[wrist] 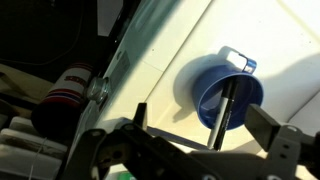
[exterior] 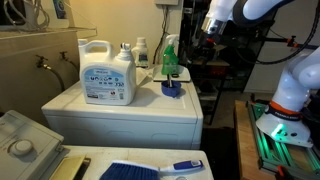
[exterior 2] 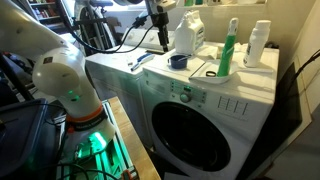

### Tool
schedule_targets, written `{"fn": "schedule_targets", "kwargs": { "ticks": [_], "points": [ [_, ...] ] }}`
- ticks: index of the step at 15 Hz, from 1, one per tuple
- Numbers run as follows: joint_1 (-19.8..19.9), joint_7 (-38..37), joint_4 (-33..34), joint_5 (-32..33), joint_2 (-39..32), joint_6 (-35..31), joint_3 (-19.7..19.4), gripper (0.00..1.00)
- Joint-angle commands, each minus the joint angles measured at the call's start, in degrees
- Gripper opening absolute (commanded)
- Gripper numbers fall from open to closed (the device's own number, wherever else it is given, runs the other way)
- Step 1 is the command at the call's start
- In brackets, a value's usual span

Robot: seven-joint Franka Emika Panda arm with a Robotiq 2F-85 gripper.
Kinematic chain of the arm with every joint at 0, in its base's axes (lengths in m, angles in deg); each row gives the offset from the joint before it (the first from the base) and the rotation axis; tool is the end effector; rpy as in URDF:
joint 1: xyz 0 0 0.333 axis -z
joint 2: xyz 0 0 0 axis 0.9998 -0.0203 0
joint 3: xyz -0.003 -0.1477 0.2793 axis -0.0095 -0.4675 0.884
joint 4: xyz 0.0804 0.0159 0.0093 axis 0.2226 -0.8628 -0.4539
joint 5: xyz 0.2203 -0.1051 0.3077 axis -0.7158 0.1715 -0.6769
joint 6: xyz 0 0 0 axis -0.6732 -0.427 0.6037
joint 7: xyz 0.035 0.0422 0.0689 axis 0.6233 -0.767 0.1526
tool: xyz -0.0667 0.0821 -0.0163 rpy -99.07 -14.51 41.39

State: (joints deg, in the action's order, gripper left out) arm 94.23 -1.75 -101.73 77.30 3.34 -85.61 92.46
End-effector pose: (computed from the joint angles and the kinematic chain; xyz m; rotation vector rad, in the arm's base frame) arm 0.3906 0.0798 0.4460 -2.8923 0.9221 -0.3391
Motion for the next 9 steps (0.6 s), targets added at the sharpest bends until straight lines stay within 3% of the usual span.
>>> {"fn": "schedule_targets", "kwargs": {
  "ticks": [1, 3, 9],
  "points": [
    [-1.7, -0.8, 0.1, 1.2, -0.2, 0.0, -1.7, 1.0],
    [-2.5, -3.5, 0.3, -0.9, -1.4, -0.5, -0.7, 1.0],
    [-0.9, -21.9, 3.0, 3.6, -11.5, -16.2, 5.9, 1.0]
  ]
}}
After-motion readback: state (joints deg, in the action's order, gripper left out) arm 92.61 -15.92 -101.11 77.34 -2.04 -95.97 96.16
